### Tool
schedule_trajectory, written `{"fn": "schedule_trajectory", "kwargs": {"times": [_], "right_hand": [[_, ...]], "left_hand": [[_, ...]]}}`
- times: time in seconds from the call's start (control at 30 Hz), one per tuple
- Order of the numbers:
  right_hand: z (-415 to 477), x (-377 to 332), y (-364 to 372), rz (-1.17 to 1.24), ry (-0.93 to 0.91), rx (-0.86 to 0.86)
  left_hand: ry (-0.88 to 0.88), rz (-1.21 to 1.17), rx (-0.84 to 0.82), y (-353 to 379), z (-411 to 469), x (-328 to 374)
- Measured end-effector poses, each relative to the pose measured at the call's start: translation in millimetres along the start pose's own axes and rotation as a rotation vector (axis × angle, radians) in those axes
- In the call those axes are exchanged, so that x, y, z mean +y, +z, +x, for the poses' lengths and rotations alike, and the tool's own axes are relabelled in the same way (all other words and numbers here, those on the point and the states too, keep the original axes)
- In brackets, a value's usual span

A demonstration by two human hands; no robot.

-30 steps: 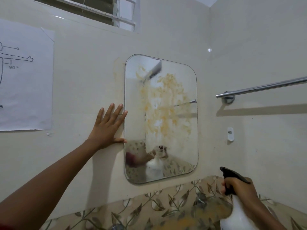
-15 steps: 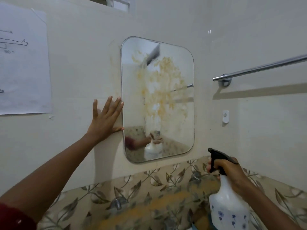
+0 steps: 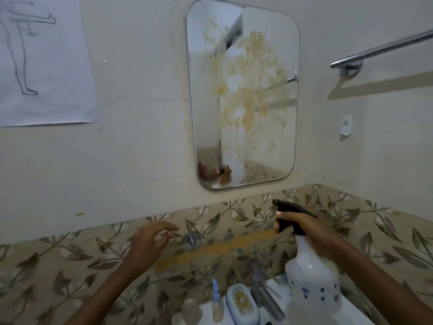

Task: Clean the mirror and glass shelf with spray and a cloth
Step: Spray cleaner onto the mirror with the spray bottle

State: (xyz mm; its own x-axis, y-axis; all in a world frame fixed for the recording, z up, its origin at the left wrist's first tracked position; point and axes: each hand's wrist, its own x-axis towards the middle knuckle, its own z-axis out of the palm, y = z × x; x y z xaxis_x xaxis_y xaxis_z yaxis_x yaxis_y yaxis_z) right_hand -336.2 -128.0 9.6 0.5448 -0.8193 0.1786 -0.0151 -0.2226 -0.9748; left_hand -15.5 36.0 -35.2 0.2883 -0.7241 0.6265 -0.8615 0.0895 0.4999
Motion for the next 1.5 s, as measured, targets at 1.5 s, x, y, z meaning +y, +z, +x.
{"fn": "schedule_trajectory", "kwargs": {"times": [1.5], "right_hand": [[0.1, 77.0, 40.7, -0.084, 0.23, 0.201]], "left_hand": [[-0.127, -0.204, -0.057, 50.1, -25.8, 20.7]]}}
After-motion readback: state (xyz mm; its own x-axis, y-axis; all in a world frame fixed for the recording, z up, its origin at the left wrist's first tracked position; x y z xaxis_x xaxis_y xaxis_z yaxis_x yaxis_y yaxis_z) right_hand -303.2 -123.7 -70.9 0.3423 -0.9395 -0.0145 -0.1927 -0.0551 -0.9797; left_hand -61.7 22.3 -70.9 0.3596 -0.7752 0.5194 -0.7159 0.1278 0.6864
